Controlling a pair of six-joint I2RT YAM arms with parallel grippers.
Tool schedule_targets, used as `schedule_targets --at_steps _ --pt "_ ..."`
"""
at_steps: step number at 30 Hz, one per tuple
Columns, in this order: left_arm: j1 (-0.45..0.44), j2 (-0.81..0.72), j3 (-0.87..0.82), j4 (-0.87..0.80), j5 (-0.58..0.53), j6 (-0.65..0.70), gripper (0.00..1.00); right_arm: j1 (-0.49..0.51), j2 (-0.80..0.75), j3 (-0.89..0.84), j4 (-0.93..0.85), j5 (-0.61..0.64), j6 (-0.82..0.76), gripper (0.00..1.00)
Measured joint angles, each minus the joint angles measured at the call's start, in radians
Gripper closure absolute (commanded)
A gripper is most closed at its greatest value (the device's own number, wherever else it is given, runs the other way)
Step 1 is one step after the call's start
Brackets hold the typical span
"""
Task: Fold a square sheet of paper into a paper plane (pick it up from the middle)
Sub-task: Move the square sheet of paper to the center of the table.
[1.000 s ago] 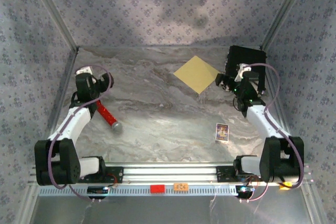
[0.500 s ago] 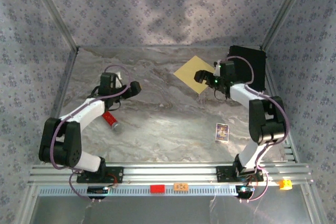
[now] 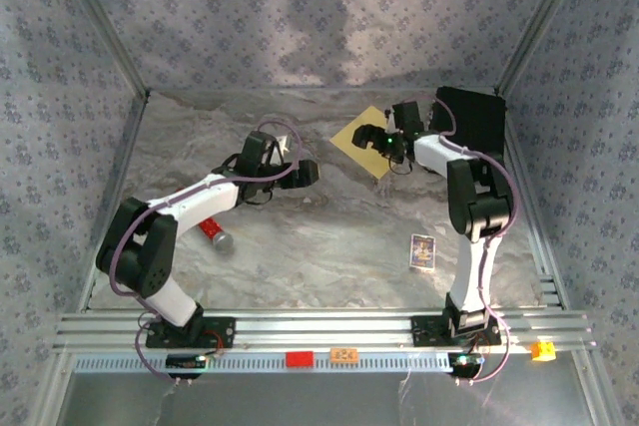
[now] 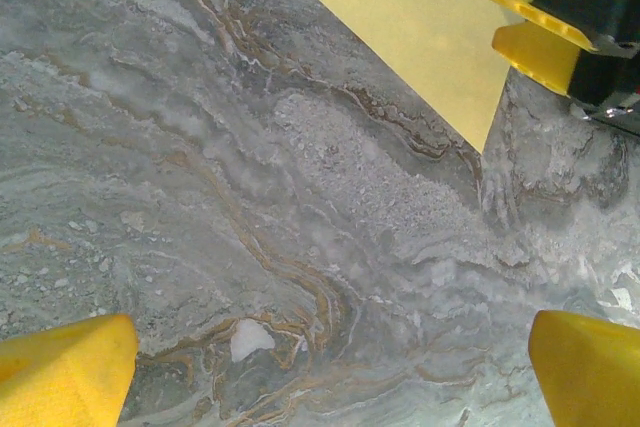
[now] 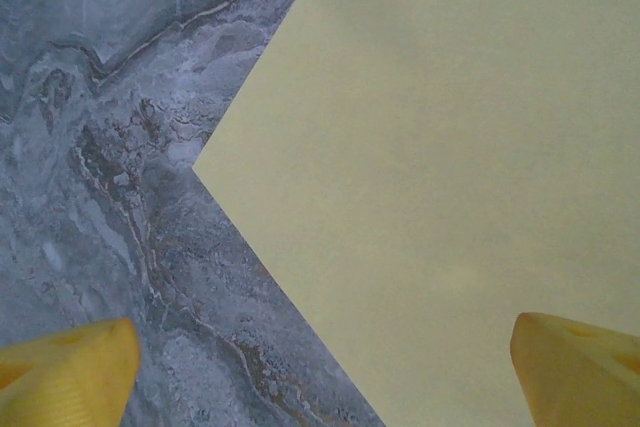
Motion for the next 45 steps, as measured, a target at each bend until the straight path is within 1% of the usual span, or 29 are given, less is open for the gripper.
schedule_targets --at_steps 7,15,23,32,38,45 --pt "0.000 0.000 -0.001 -0.002 -0.012 -0.011 0.00 0.008 0.068 0.045 -0.066 -0.010 -0.014 0.08" --pt "0.000 -0.047 -0.049 -0.010 -0.041 -0.017 0.00 0.024 0.061 0.036 -0.080 -0.015 -0.079 0.10" --pt "0.000 -0.097 -0.071 -0.024 -0.067 -0.017 0.00 0.093 -0.029 -0.096 -0.080 -0.039 -0.185 0.11" --pt "0.000 -0.150 -0.097 -0.042 -0.102 -0.017 0.00 0.170 -0.128 -0.239 -0.072 -0.099 -0.284 0.11" --pt "0.000 -0.185 -0.108 -0.053 -0.130 -0.018 0.00 0.188 -0.145 -0.250 -0.086 -0.119 -0.282 0.11" --pt "0.006 -0.231 -0.136 -0.053 -0.165 -0.035 0.00 0.188 -0.146 -0.256 -0.047 -0.115 -0.182 0.11"
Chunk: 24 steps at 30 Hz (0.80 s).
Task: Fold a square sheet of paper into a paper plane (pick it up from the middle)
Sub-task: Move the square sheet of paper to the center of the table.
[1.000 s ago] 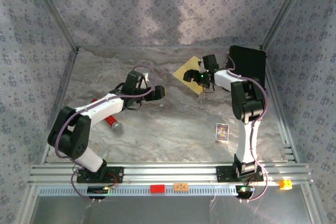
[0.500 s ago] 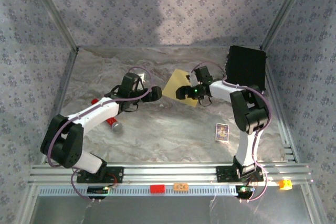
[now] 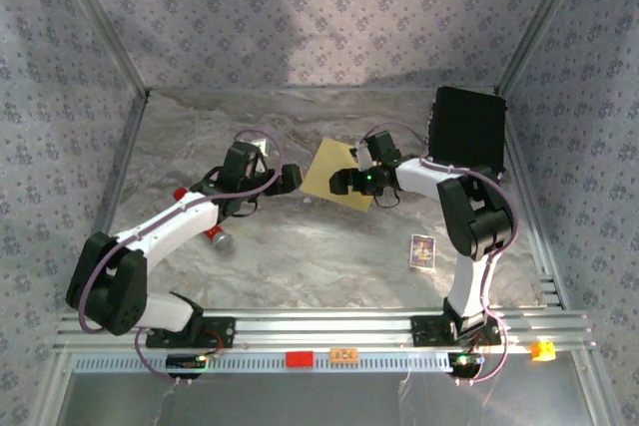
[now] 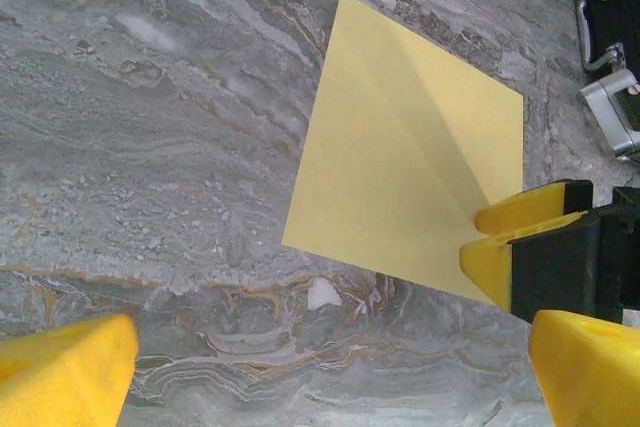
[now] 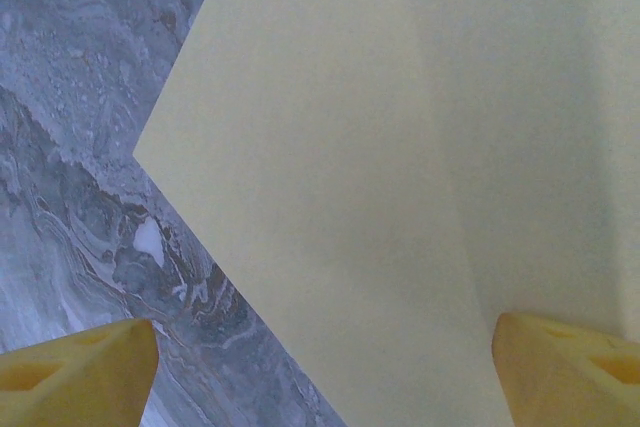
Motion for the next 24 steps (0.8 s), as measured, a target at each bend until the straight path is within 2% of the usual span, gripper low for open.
schedule_targets --at_steps 9,13,24 --pt "0.016 0.000 0.000 -0.002 0.010 0.000 0.00 0.002 0.013 0.000 0.027 0.008 0.054 0.12" --pt "0.016 0.000 0.000 -0.002 0.027 0.000 0.00 0.020 0.018 0.009 0.008 -0.005 0.006 0.14" --pt "0.016 -0.025 -0.011 -0.009 0.061 0.003 0.00 0.158 -0.026 -0.062 -0.001 -0.061 -0.157 0.15"
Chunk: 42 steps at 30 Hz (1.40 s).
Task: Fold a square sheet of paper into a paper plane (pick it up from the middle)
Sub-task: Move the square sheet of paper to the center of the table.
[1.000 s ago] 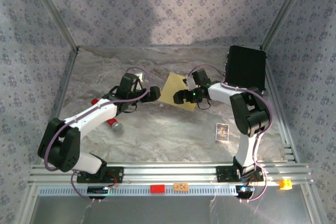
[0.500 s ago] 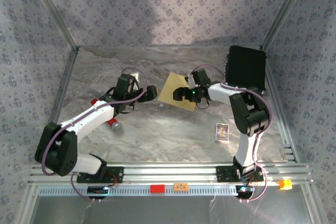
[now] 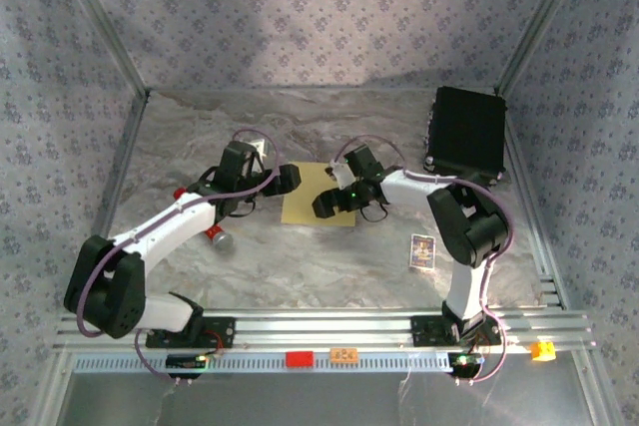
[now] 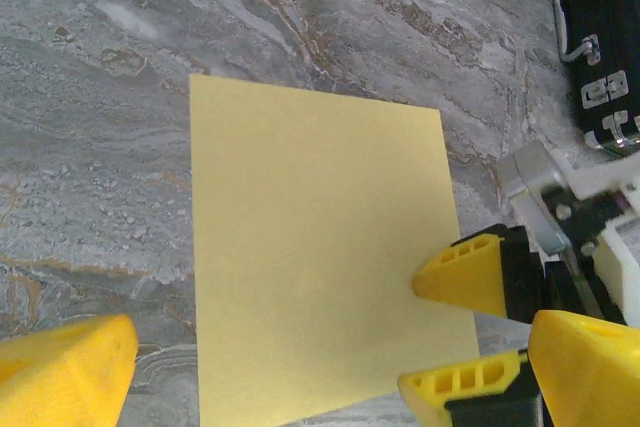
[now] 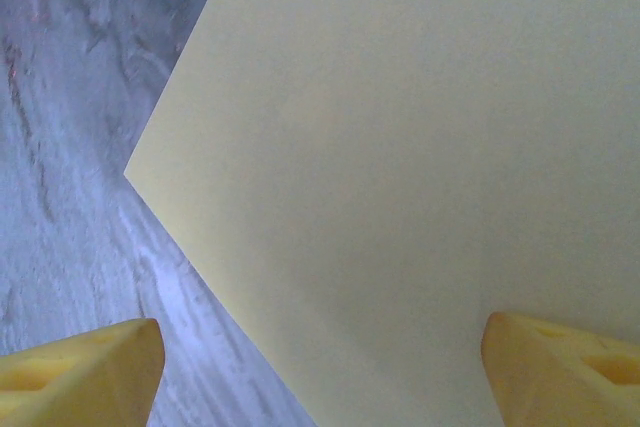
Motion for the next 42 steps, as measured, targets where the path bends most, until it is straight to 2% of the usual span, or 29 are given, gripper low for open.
schedule_targets --at_steps 10,19,28,33,42 --pt "0.000 -0.039 -0.040 -0.009 0.011 -0.003 0.00 0.060 -0.045 -0.057 -0.002 -0.030 -0.020 0.15" --pt "0.000 -0.046 -0.051 -0.018 0.026 -0.004 0.00 0.102 -0.093 -0.101 0.002 0.005 0.053 0.14" --pt "-0.010 0.013 0.000 -0.088 0.030 -0.009 0.02 0.065 -0.412 -0.295 0.076 0.209 0.217 0.08" --pt "-0.071 0.117 0.108 -0.145 0.014 -0.010 0.02 -0.006 -0.538 -0.393 0.105 0.321 0.314 0.06" --pt "-0.221 0.351 0.324 -0.303 -0.083 -0.007 0.03 -0.051 -0.557 -0.414 0.066 0.430 0.428 0.04"
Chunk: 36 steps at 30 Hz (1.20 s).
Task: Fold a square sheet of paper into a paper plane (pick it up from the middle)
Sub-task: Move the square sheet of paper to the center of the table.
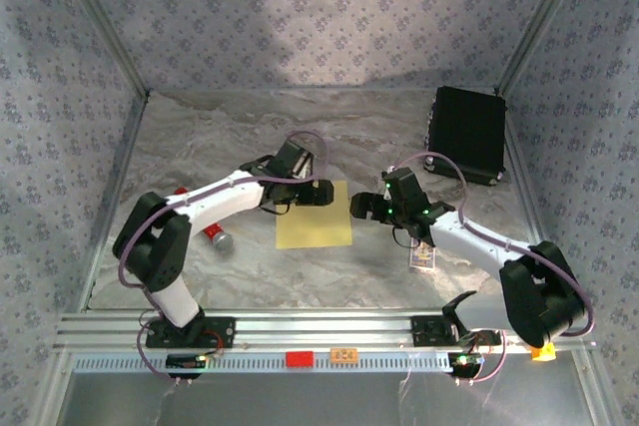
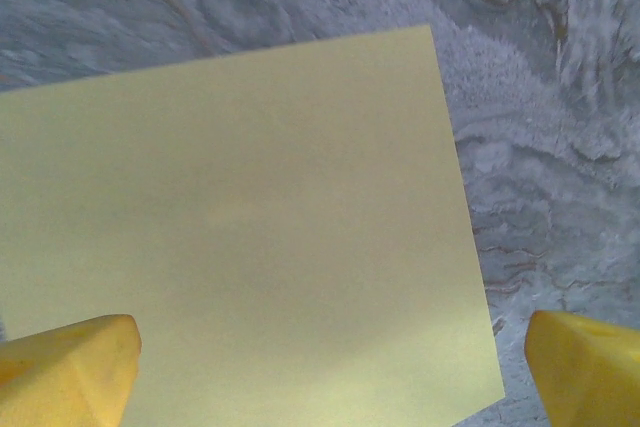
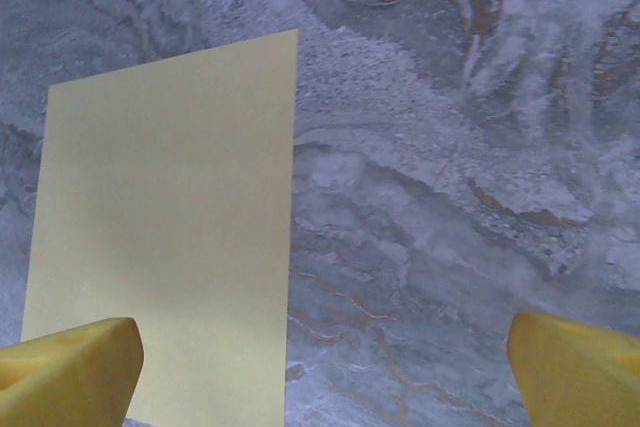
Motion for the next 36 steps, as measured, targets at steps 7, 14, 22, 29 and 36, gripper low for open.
schedule_targets --at_steps 7,14,22,29,36 --pt "-0.054 0.115 0.058 -0.035 -0.008 -0.002 0.02 -0.013 -0.052 -0.030 -0.016 0.053 0.048 0.01" --pt "-0.055 0.175 0.067 -0.049 -0.001 -0.005 0.04 -0.028 -0.086 -0.060 -0.018 0.069 0.077 0.01" --pt "-0.057 0.171 0.027 -0.025 -0.004 -0.012 0.04 -0.030 -0.089 -0.063 -0.017 0.069 0.092 0.01" --pt "-0.059 0.090 -0.085 0.026 0.006 -0.011 0.04 -0.054 -0.119 -0.093 0.011 0.042 0.139 0.01" --pt "-0.064 0.023 -0.150 0.016 0.025 -0.008 0.04 -0.081 -0.164 -0.117 0.053 -0.027 0.183 0.01"
